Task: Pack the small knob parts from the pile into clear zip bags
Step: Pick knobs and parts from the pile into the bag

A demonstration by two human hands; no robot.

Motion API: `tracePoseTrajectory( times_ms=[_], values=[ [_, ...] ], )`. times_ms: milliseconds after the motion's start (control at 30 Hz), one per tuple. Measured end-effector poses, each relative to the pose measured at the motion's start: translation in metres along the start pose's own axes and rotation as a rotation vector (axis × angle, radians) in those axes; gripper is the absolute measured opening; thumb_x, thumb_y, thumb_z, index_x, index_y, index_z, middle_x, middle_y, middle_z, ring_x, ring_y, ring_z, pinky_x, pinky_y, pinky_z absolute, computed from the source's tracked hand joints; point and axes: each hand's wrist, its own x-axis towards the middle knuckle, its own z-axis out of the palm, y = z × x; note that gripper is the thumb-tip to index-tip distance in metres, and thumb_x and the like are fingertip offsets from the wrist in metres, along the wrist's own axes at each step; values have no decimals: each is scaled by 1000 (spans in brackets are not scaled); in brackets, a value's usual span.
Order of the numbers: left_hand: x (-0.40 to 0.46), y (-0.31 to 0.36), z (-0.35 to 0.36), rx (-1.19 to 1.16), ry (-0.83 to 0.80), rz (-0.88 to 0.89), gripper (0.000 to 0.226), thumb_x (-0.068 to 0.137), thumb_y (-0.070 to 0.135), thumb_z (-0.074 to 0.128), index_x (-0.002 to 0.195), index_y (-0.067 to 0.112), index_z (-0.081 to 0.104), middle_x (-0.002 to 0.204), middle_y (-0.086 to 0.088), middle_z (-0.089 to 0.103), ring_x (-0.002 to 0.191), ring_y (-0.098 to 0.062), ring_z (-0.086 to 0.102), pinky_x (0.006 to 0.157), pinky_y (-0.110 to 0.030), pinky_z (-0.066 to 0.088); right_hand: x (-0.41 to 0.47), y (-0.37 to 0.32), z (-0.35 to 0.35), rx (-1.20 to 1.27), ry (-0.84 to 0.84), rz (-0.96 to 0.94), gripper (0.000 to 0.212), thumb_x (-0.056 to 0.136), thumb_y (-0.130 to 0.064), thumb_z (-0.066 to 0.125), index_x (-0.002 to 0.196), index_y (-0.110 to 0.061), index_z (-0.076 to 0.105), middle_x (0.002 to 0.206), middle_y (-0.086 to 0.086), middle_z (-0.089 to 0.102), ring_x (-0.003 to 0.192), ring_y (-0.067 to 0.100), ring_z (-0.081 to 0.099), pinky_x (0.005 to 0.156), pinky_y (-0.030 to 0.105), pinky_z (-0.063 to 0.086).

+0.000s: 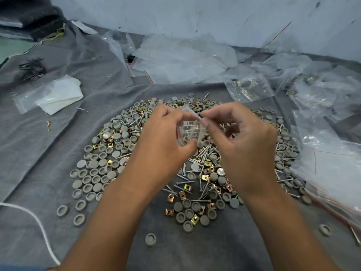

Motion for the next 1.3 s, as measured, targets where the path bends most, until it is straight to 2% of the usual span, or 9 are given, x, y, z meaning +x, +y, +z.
tracePoseTrajectory(
  times_ms=[67,200,300,533,667,867,1033,1167,1300],
  values=[
    [1,-3,-2,11,30,-18,43,80,29,79,118,39,63,96,21,41,91,16,44,79,5,30,-1,2,-5,-10,-23,34,9,90,-17,76,93,-23,70,81,-18,68,73,1,64,63,9,43],
    [4,-7,-5,0,68,-48,43,80,23,79,118,36,65,98,20,43,87,1,52,78,-4,37,-16,6,-2,-172,-656,268,14,87,-36,77,91,-39,64,83,-23,65,76,-4,62,65,17,52],
    [3,-7,-5,2,73,-52,42,80,24,79,119,35,65,98,20,43,85,0,53,78,0,34,-32,4,11,-311,-843,169,17,87,-48,75,96,-38,65,87,-22,61,84,-2,58,75,30,53],
    [3,-7,-8,-12,77,-60,42,82,26,78,120,37,64,100,20,43,85,4,52,79,2,32,-40,-5,29,-373,-836,82,21,90,-53,68,100,-35,67,94,-16,55,97,7,49,74,27,34],
    [4,-8,-8,-12,77,-61,43,82,26,78,121,37,64,100,20,43,85,5,52,79,2,32,-40,-14,33,-398,-827,113,13,96,-40,61,94,-30,69,96,-12,60,93,12,54,70,29,40],
    [4,-9,-8,-12,83,-63,43,82,26,79,120,37,65,100,20,43,84,5,51,77,3,31,-45,-16,33,-489,-870,45,11,101,-27,58,111,-26,60,118,-6,58,114,19,50,77,30,34],
    [3,-8,-7,-7,78,-63,43,82,26,79,121,36,64,99,19,43,84,5,51,78,2,33,-46,-17,36,-558,-851,-54,25,103,-37,43,112,-22,60,114,-2,59,109,21,50,75,31,32],
    [4,-9,-8,-14,75,-70,43,81,25,79,120,36,65,100,20,43,85,3,52,77,2,33,-35,-12,24,-357,-884,103,19,101,-42,44,95,-30,57,99,-13,55,99,9,51,79,32,45],
    [4,-13,-10,-43,77,-89,43,82,24,80,121,34,64,99,20,43,85,9,52,74,5,34,-16,1,-12,11,-814,331,21,95,-52,40,92,-39,56,99,-27,63,86,-12,57,69,15,45]
  ],
)
